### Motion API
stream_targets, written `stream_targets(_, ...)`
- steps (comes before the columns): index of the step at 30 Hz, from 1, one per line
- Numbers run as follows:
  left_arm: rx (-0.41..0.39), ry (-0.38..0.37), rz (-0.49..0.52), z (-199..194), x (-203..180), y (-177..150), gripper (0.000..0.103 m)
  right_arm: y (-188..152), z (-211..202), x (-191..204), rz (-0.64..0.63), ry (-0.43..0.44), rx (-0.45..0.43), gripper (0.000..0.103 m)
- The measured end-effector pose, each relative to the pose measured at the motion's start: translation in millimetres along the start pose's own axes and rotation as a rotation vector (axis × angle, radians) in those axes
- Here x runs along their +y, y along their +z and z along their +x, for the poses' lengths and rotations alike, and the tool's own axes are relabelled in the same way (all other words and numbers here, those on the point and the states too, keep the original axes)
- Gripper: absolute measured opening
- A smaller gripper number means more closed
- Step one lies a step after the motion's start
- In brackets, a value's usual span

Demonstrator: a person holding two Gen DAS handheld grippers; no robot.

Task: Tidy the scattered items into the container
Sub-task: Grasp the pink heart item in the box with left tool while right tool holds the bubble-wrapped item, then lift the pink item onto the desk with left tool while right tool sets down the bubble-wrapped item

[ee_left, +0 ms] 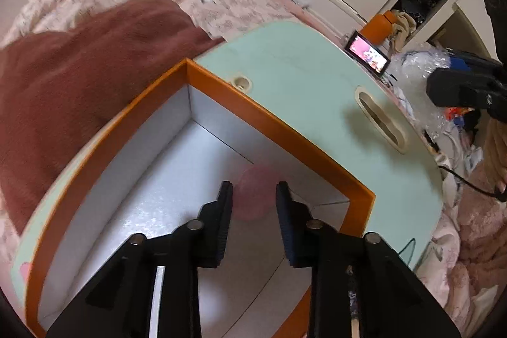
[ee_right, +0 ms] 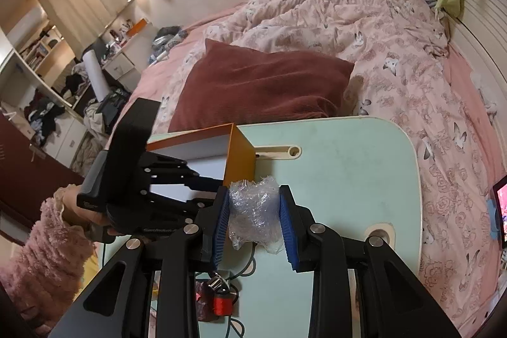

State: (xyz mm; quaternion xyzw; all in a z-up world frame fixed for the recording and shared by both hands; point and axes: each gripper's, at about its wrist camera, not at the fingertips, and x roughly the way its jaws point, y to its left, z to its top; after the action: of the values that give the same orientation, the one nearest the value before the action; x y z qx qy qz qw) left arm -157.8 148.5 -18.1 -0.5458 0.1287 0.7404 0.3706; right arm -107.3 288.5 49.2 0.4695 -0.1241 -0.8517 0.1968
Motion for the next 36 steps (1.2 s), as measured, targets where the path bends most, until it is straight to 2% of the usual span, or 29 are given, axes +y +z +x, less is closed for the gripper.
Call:
stream_targets(2,-0.013,-0.007,0.002,-6,0,-4,0.019,0,-2,0,0.002,-0.002,-0.004,0.029)
stream_targets(7,0.024,-0.014,0.023,-4,-2,-6,0.019,0,-3,0,0.007,-0.001,-0.007,0.029)
stream_targets(11,0.066,-0.094,0.018,2,-1,-1,0.019,0,-3,-2,0.012,0.004,-0.007,0.029)
stream_targets(18,0.102,-0.138,-0.033,18,-2,3,0.023,-1,-2,-1,0.018,0.003,0.002,0.029)
stream_targets(25,-0.014,-0.069,-0.058,-3,1,-2,0.021,-2,-2,0,0.017,0.001,0.002,0.029)
stream_targets(28,-0.118,-0.063,-0.104,-44,9,-13,0.021,-6,-5,4,0.006,0.0,0.002,0.029)
stream_targets(31,-0.193,-0.061,-0.107,-87,9,-37,0.021,-15,-10,18,-0.023,0.022,0.015,0.029)
stream_targets(34,-0.205,-0.055,-0.107,-110,2,-64,0.021,-29,-7,40,-0.072,0.072,0.059,0.029)
stream_targets(36,-0.174,-0.057,-0.129,-113,-2,-88,0.021,-39,1,58,-0.106,0.109,0.097,0.029)
